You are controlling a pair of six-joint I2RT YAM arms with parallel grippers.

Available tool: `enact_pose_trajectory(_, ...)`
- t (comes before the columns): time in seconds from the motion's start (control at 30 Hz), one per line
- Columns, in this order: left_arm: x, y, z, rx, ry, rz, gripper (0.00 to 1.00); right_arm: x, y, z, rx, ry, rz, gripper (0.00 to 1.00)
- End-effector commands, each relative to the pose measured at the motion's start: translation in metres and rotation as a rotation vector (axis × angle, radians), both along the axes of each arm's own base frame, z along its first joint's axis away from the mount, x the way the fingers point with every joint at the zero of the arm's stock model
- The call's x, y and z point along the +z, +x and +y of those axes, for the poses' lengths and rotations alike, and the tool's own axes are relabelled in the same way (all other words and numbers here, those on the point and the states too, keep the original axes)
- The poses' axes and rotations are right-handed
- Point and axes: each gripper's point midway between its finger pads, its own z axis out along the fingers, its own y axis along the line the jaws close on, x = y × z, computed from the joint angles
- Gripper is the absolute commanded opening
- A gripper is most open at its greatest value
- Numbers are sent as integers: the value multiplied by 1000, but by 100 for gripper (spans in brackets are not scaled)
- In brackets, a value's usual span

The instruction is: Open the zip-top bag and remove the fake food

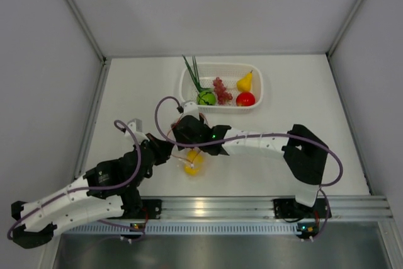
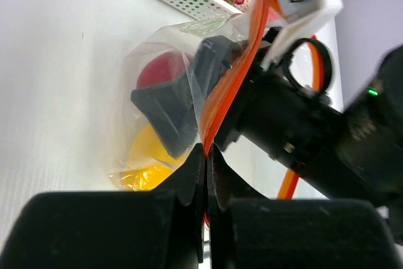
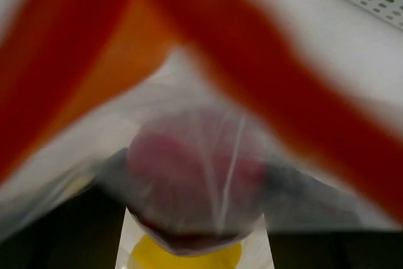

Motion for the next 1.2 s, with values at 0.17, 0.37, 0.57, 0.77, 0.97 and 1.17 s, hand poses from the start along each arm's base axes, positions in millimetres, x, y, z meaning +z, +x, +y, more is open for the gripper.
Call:
enact_pose_trajectory(0.17, 26, 3, -11, -49, 33, -43, 0, 74, -29, -6, 93, 49, -82, 62)
enact_pose_trajectory(0.37, 25, 4, -10, -42, 35, -44, 0, 94, -51, -17, 171, 34, -85, 61)
enact_pose_trajectory(0.57, 28, 4, -5, -32, 43, -56, 0, 114, -68, -26, 251, 31, -108, 59)
enact_pose_trajectory(0.77, 29, 2, -8, -70, 78, -64, 0, 136, -89, -17, 439, 94, -152, 58)
enact_pose_trajectory(0.97, 35, -4, -19, -173, 128, -76, 0, 161, -99, -7, 567, 178, -250, 53)
enact_pose_trajectory(1.17, 39, -10, -29, -248, 154, -80, 0, 181, -108, 6, 666, 224, -304, 51)
